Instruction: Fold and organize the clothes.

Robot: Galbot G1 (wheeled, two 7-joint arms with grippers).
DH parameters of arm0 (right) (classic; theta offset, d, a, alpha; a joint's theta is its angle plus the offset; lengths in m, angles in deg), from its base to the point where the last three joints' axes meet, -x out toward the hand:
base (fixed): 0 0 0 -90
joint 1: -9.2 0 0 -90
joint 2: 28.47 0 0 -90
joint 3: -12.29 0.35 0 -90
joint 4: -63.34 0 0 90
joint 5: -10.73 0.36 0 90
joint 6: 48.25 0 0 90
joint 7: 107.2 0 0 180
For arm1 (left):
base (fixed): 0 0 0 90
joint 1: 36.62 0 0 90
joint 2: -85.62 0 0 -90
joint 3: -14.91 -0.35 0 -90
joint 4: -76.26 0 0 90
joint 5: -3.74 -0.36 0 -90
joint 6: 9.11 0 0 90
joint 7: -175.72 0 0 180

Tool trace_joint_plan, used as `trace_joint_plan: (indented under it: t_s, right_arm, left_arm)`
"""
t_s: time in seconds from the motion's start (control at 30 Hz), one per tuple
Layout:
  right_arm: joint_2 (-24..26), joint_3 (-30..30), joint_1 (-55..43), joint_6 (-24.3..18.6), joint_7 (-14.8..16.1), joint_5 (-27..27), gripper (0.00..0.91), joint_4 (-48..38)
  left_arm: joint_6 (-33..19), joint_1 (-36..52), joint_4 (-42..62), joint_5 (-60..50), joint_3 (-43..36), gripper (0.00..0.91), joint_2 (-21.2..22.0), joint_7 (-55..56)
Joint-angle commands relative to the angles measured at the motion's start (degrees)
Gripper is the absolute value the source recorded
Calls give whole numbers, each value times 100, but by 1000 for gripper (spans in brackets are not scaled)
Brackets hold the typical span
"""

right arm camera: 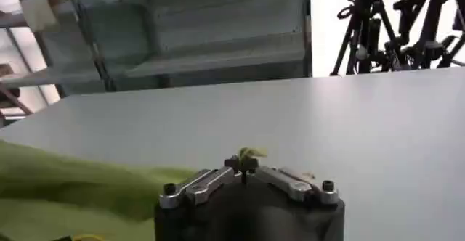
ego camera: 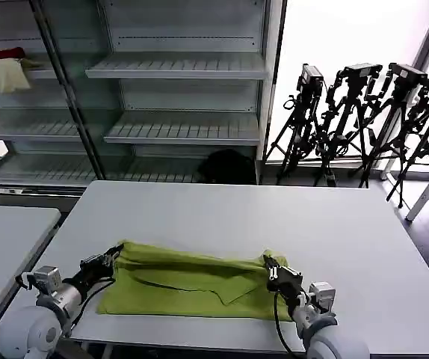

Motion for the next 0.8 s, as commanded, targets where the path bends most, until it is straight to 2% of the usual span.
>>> trace_joint_plan:
  t_s: [0.03,0.23,0.33,0.37,0.4,0.43,0.47,0.57,0.67,0.8]
  right_arm:
    - [-37,103,473,-2,140,-313,0,247]
    - [-33,80,488,-5,125,-552,0,207]
    - [-116,30,481,-9,162,-1081,0,167]
    - [-163,12,477,-10,160,-1323,232,148]
    - [-217,12,472,-12,198,-1439,907,127]
    - [-340,8,471,-18,265,-2116,907,97]
    - [-474,33,480,-22,348,-2579,907,81]
    - [-449,-76,464,-39,272,-3210,907,46]
    - [-474,-47,437,-267,245,-3655,907,-73]
    - [-464,203,440,-536,257,-3624,907,-87]
  left_arm:
    - [-61,-538,-165,-466,167,0,55,-102]
    - [-58,-607,-261,-791,148,0,89,-8]
    - [-56,-647,-308,-1039,121,20,126,7]
    - [-71,-662,-327,-1155,110,907,136,25]
    - [-93,-670,-330,-1195,101,907,150,21]
    - [-112,-681,-347,-1251,80,907,172,30]
    - [-110,-682,-361,-1264,68,907,184,58]
    - [-111,-673,-390,-1296,45,907,231,89]
    - [-159,-675,-417,-1306,54,907,277,117]
    - [-290,-755,-469,-1262,128,907,350,212]
